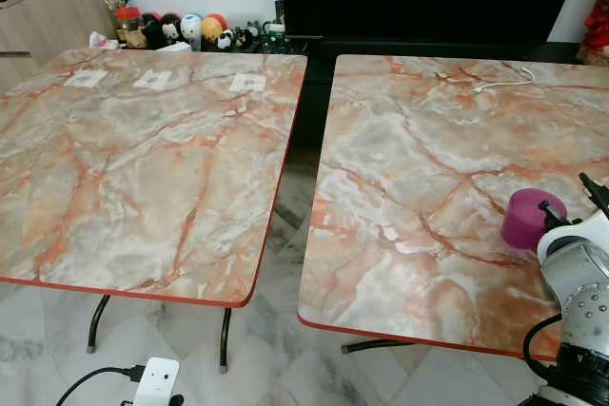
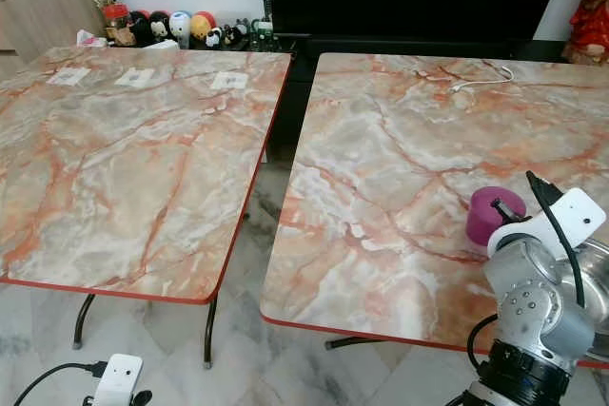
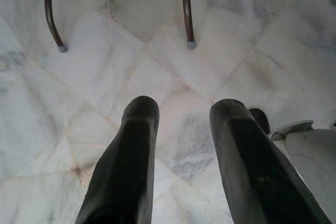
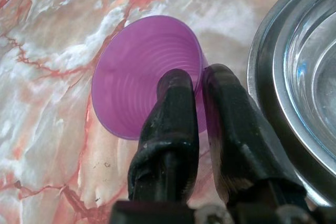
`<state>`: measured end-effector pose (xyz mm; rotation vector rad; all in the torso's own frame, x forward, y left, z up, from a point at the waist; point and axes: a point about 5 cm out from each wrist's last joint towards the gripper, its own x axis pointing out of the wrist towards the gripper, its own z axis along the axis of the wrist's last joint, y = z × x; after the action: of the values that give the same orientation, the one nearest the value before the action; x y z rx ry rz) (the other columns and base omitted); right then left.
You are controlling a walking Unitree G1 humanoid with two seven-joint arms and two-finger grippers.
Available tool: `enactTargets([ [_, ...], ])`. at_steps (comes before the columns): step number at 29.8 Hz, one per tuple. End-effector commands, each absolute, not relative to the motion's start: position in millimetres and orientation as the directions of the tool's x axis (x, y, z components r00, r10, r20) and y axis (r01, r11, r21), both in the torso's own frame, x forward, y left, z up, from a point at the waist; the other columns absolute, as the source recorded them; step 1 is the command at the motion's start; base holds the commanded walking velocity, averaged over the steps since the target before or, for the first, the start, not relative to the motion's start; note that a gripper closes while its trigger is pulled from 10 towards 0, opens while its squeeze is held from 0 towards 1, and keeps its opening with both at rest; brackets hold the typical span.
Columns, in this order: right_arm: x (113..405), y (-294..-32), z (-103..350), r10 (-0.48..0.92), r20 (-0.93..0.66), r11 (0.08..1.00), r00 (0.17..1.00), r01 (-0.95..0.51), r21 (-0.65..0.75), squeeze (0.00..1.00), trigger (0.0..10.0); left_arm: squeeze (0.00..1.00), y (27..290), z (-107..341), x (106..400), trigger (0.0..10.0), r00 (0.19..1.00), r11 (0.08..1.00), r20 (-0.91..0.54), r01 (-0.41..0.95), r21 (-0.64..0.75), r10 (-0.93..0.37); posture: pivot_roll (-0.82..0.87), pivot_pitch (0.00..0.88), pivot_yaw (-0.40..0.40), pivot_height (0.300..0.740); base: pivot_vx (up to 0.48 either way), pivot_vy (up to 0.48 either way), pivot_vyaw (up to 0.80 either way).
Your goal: Setting the table
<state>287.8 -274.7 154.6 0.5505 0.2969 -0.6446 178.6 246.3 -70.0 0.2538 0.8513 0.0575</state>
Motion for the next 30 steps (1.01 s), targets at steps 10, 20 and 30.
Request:
enactTargets([
  [10,290,-280,164,-0.523,-0.371,0.673,0.767,0.639,0.373,0.0,10.0,0.0,252,-70,175,10.0,0.657,0.965,-0.737,0.05,0.256,0.161,0.07,0.0,-0.017,0.74,0.0,0.0,0.0],
  [20,286,-282,190,-0.601,-0.046,0.789,0.798,0.601,0.128,0.0,10.0,0.0,251,-70,176,10.0,0.657,0.966,-0.736,0.044,0.254,0.164,0.06,0.0,-0.023,0.74,0.0,0.0,0.0],
  [30,265,-252,182,-0.459,0.157,0.888,0.874,0.453,0.075,0.0,10.0,0.0,250,-69,177,10.0,0.667,0.968,-0.726,0.031,0.251,0.167,0.05,0.0,-0.025,0.74,0.0,0.0,0.0],
])
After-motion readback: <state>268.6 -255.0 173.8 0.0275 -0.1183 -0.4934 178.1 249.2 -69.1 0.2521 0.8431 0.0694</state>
